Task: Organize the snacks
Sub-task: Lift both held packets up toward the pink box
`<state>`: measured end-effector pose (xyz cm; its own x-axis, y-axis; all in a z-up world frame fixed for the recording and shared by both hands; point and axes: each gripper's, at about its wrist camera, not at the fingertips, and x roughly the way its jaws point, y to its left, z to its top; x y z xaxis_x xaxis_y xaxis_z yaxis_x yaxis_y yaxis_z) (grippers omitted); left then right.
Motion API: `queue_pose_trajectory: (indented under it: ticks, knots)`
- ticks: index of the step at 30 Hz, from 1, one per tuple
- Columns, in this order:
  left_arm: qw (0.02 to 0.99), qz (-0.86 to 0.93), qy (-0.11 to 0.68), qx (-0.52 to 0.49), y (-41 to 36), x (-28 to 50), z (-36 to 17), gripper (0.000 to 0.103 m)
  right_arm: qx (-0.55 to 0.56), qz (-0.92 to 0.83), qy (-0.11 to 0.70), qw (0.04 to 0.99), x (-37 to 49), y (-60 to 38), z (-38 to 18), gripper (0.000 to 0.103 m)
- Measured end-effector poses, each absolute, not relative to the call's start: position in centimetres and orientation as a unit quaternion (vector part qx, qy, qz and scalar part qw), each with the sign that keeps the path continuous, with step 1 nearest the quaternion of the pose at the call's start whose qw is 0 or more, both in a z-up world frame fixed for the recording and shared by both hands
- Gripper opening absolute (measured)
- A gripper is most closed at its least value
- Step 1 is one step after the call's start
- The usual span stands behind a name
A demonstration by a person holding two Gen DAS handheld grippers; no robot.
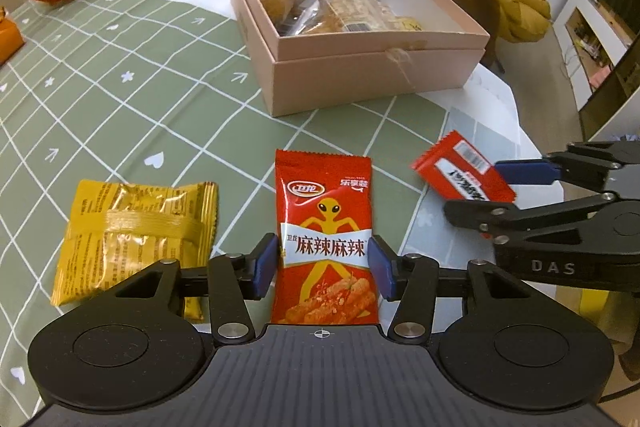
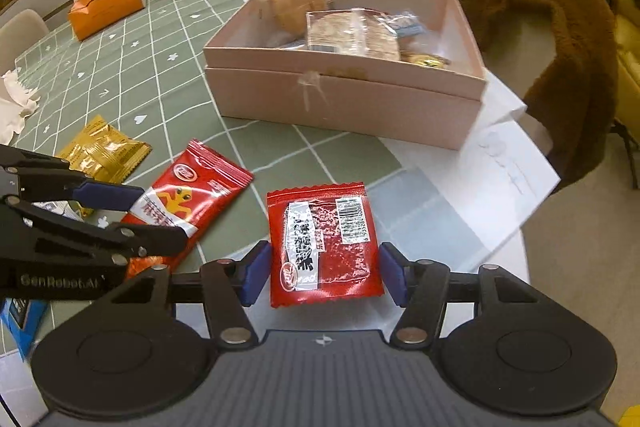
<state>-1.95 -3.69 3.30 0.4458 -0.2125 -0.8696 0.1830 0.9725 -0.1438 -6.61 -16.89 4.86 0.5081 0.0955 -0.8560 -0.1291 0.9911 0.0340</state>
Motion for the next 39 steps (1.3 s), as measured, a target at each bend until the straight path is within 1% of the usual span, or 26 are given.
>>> queue_pose_trajectory:
  ticks: [4,9,16,19,20,21,23,25,26,28,29,30,33,36,37,39]
  knots:
    - [0.846,-0.130,0.516,-0.017,-3.5,-2.7,3.4,0.054,-0.011,0.048,0.495,0.867,-7.2,-17.6,4.8,0.059]
    - [0.852,-0.150,0.501,-0.002,-3.5,-4.0,3.2,0.056,-0.002,0.039,0.499,0.866,-8.0,-18.2,4.5,0.059]
    - [0.855,-0.145,0.498,0.010,-4.3,-4.0,3.2,0.056,0.000,0.034,0.497,0.867,-8.6,-18.1,4.3,0.059]
    - [0.852,-0.153,0.500,0.041,-5.4,-3.9,3.2,0.062,0.002,0.031,0.497,0.867,-8.5,-18.1,4.2,0.060]
    - [0.851,-0.155,0.499,0.057,-5.9,-4.0,3.1,0.067,0.002,0.030,0.496,0.868,-8.5,-18.1,4.1,0.061]
    - [0.849,-0.161,0.497,0.082,-6.6,-4.2,3.0,0.075,0.001,0.029,0.496,0.868,-8.4,-18.1,4.1,0.061]
    - [0.850,-0.168,0.490,0.101,-7.4,-4.5,2.8,0.078,-0.005,0.028,0.494,0.869,-8.4,-17.9,4.1,0.061]
    - [0.853,-0.164,0.489,0.078,-6.9,-4.3,2.8,0.077,-0.008,0.028,0.493,0.870,-8.5,-17.8,4.0,0.061]
    - [0.855,-0.163,0.489,0.066,-6.7,-4.2,2.8,0.077,-0.007,0.028,0.492,0.870,-8.6,-17.8,4.0,0.061]
    - [0.856,-0.163,0.488,0.054,-6.2,-4.1,2.8,0.073,-0.005,0.026,0.491,0.871,-8.7,-17.9,4.0,0.061]
    - [0.857,-0.159,0.487,0.056,-6.1,-4.2,2.9,0.066,-0.006,0.026,0.490,0.871,-8.7,-17.9,4.0,0.061]
    - [0.859,-0.154,0.484,0.060,-6.1,-4.3,2.9,0.063,-0.008,0.026,0.490,0.872,-8.7,-17.9,4.0,0.061]
    - [0.863,-0.152,0.478,0.059,-5.8,-4.6,2.9,0.061,-0.009,0.025,0.488,0.872,-8.6,-17.8,3.9,0.061]
    - [0.866,-0.154,0.472,0.057,-5.7,-4.8,2.9,0.055,-0.011,0.027,0.487,0.873,-8.6,-17.7,4.0,0.061]
    - [0.867,-0.154,0.472,0.048,-5.5,-4.7,3.1,0.052,-0.011,0.028,0.487,0.873,-8.6,-17.7,4.0,0.060]
    - [0.867,-0.154,0.474,0.010,-4.6,-4.4,4.1,0.050,-0.002,0.033,0.478,0.878,-8.7,-18.0,4.9,0.059]
